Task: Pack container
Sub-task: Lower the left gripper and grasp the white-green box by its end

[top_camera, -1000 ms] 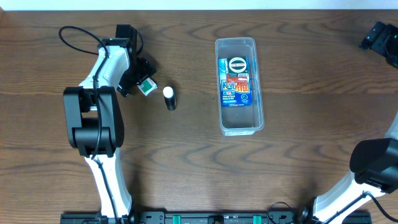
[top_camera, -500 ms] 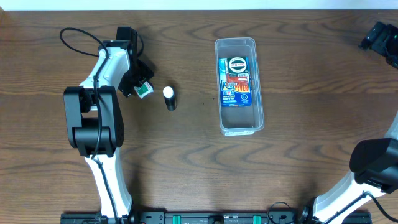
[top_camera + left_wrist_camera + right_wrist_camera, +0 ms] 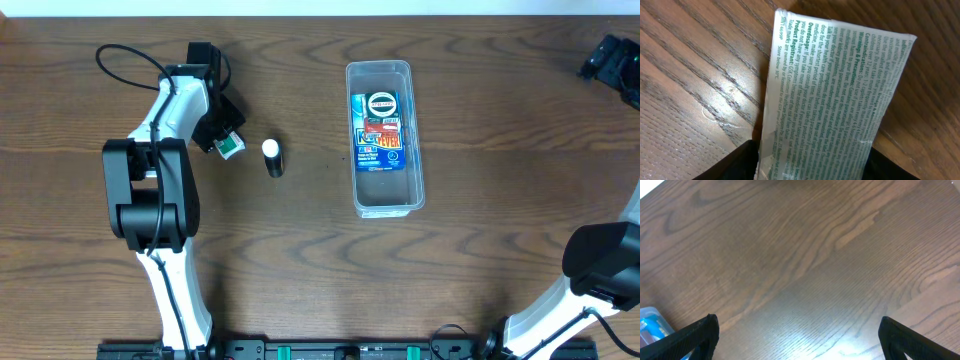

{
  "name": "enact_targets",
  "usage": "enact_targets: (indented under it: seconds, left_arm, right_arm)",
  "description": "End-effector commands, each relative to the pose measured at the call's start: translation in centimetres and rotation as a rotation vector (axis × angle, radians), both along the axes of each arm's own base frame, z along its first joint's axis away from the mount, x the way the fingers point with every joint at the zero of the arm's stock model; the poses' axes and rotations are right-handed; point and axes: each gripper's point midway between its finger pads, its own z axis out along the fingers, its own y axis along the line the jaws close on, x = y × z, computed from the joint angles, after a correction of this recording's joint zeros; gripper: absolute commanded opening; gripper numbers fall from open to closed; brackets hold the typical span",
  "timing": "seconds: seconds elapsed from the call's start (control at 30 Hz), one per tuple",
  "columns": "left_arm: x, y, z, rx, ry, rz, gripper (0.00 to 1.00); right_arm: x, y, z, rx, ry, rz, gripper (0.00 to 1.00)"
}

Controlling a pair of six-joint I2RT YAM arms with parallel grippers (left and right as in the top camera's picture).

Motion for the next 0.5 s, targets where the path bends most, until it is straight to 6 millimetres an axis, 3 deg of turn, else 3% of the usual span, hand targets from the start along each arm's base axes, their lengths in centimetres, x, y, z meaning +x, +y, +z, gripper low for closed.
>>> enact_targets:
  seconds: [0.0,0.47]
  left_arm:
    - [-0.33,0.17,-0.76,0.012,0.021,0.006,0.61]
    - [-0.34,0.16,-0.73,0.012,0.021,0.001,0.53]
  right_arm:
    - [-0.09,-0.51,-0.45,0.001,0.011,-0.018,0.99]
    - [-0.09,-0.51,-0.45,0.001,0.011,-0.018,0.99]
